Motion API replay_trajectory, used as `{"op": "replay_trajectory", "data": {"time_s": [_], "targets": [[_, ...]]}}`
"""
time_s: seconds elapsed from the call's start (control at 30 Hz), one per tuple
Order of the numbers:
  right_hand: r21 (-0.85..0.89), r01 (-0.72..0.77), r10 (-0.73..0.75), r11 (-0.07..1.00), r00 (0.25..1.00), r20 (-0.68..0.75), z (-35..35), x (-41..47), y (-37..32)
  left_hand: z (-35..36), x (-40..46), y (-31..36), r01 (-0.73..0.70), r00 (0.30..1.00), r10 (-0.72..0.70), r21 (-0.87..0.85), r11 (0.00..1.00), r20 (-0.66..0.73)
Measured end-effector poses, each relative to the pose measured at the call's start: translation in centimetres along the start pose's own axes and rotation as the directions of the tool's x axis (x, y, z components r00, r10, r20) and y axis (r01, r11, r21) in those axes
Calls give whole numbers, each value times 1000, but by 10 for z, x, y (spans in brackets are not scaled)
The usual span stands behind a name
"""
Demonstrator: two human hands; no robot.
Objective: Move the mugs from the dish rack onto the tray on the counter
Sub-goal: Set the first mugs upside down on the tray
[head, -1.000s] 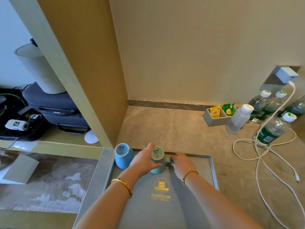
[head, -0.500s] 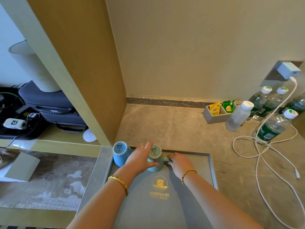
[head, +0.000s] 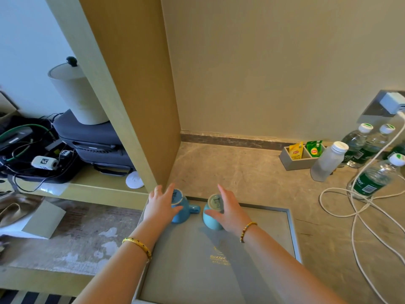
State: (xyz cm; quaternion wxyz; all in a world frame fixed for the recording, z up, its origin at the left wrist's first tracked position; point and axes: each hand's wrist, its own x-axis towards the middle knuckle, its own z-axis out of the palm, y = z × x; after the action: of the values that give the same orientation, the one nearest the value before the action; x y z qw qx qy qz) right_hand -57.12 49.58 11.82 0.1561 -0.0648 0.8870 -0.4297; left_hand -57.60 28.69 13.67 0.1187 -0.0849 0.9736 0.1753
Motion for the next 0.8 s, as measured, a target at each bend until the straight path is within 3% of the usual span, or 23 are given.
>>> {"op": "replay_trajectory", "data": {"time_s": [0.13, 0.4, 0.7, 0.8], "targets": [[-81, -28, 29, 996, 1000, 0, 5, 1, 4, 3, 0, 0, -29, 999, 34, -141, 990, 33], [-82, -2, 2, 997, 1000, -3, 7, 6, -3, 3, 0, -4, -53, 998, 57, -217, 975, 13], [-85, -4, 0, 996, 999, -45, 14, -1, -4, 7, -6, -7, -37, 996, 47, -128, 991, 72], [-137, 71, -99, 988, 974, -206, 22, -8, -13, 8, -20, -3, -28, 997, 34, -89, 996, 72]]}}
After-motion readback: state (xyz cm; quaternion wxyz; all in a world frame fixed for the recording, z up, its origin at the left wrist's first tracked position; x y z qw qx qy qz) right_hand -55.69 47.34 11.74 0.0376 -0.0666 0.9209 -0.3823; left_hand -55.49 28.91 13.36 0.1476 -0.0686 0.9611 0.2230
